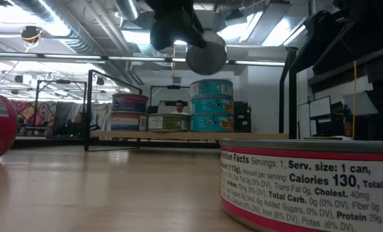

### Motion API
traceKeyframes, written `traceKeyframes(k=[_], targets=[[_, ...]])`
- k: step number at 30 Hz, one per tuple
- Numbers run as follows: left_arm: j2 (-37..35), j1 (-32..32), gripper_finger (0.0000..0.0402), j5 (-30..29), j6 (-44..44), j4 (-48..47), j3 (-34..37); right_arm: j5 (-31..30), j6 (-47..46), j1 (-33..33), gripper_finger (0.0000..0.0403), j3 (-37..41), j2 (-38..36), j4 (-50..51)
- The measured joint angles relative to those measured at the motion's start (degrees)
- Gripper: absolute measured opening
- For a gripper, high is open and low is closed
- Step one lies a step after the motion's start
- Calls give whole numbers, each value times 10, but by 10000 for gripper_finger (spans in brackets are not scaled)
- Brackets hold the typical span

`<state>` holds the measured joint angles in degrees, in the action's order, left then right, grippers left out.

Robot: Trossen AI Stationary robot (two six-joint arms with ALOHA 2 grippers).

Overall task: Stack canned seafood by type on shelf
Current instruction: Stack the yellow-blue tuna can on top of the yellow-blue tuna cans on the shelf

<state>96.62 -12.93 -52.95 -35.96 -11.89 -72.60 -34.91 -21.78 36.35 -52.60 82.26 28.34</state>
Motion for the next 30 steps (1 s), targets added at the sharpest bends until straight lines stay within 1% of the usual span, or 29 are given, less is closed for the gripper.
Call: traceKeyframes(k=[2,10,14,21,30], targets=[[0,4,158,14,13,-6,0,0,0,0,300,0,0,0],[0,14,159,52,16,-12,0,0,0,0,300,0,0,0],[15,16,159,61,9,-10,0,0,0,0,300,0,0,0],[48,17,159,43,-48,-2,-2,0,0,0,300,0,0,0],[50,18,160,44,-55,-6,-2,0,0,0,300,0,0,0]])
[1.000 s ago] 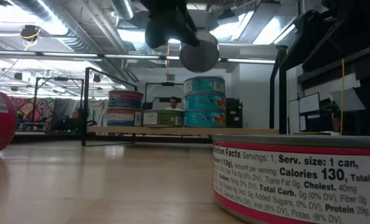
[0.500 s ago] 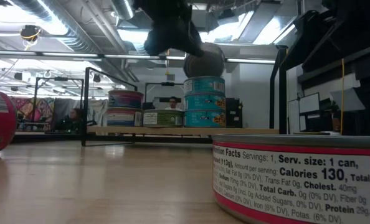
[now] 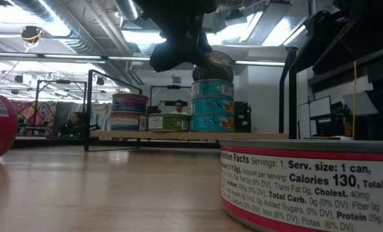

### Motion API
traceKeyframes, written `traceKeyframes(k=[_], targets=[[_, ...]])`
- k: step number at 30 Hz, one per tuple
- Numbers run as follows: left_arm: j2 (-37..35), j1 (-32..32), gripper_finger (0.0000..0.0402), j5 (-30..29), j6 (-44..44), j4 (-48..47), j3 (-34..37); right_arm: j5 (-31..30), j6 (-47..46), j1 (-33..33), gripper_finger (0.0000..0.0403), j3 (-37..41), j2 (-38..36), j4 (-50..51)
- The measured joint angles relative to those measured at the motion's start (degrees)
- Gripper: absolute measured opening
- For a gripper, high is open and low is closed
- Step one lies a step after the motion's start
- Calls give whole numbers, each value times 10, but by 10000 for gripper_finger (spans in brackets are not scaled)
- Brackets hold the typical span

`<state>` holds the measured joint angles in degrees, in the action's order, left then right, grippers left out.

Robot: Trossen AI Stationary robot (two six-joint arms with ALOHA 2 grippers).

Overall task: Stack canned seafood by type on shelf
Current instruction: Stack the yellow-blue tuna can on top of the yellow-blue tuna cans on the shelf

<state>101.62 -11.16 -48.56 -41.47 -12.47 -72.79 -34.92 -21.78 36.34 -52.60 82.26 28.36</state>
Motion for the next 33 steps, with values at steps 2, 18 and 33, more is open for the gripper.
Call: traceKeyframes(k=[2,18,33], targets=[[0,0,160,1,0,-1,0,0,0,0,300,0,0,0],[3,0,229,9,36,-28,3,0,0,0,300,0,0,0],[2,-2,239,0,17,-20,2,0,0,0,300,0,0,0]])
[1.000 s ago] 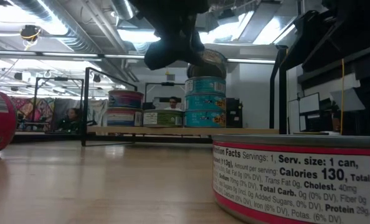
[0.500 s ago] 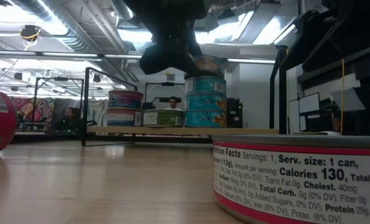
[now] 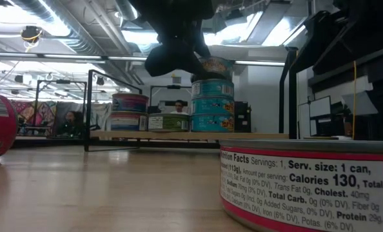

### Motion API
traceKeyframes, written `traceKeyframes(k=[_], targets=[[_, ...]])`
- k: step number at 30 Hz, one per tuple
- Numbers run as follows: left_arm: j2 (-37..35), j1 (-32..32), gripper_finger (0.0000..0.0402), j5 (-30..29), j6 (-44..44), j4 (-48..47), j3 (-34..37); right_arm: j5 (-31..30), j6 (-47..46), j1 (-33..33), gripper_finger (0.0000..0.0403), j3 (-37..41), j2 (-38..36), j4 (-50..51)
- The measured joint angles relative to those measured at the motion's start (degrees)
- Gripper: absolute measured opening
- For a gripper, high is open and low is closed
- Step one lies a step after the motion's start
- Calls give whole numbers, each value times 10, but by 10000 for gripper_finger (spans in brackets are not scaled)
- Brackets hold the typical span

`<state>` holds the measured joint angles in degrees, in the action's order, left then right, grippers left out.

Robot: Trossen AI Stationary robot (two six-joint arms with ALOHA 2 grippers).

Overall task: Stack canned seafood by type on shelf
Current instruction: Stack the yellow-blue tuna can on top of the yellow-blue tuna cans on the shelf

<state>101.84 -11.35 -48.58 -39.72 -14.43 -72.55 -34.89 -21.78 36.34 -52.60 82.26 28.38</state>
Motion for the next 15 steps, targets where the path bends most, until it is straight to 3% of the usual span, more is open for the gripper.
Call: traceKeyframes(k=[7,15], targets=[[-1,0,239,2,7,0,0,0,0,0,300,0,0,0],[-1,10,238,54,10,0,0,0,0,0,300,0,0,0]])
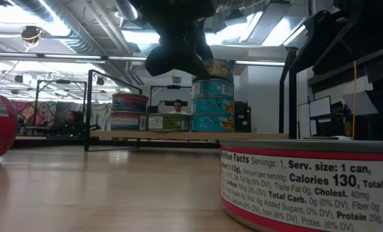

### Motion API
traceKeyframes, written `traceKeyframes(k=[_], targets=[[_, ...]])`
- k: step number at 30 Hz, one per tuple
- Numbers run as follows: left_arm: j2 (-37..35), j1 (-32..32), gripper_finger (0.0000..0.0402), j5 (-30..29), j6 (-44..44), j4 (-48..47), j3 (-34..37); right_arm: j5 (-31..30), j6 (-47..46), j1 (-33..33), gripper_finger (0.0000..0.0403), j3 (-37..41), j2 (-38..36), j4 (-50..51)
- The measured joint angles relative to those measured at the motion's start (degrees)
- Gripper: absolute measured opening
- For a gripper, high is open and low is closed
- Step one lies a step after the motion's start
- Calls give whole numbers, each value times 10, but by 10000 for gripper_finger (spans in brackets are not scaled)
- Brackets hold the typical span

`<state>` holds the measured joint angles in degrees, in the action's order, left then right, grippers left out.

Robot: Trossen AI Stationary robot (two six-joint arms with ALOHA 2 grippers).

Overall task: Stack canned seafood by type on shelf
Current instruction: Stack the yellow-blue tuna can on top of the yellow-blue tuna cans on the shelf

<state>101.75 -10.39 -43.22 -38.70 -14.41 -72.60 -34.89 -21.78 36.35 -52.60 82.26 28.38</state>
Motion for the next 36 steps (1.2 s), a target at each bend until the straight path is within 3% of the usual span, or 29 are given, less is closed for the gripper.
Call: traceKeyframes(k=[19,36], targets=[[0,27,237,40,14,-63,-35,0,0,0,300,0,0,0],[-16,20,237,41,23,-91,-35,0,0,0,300,0,0,0]])
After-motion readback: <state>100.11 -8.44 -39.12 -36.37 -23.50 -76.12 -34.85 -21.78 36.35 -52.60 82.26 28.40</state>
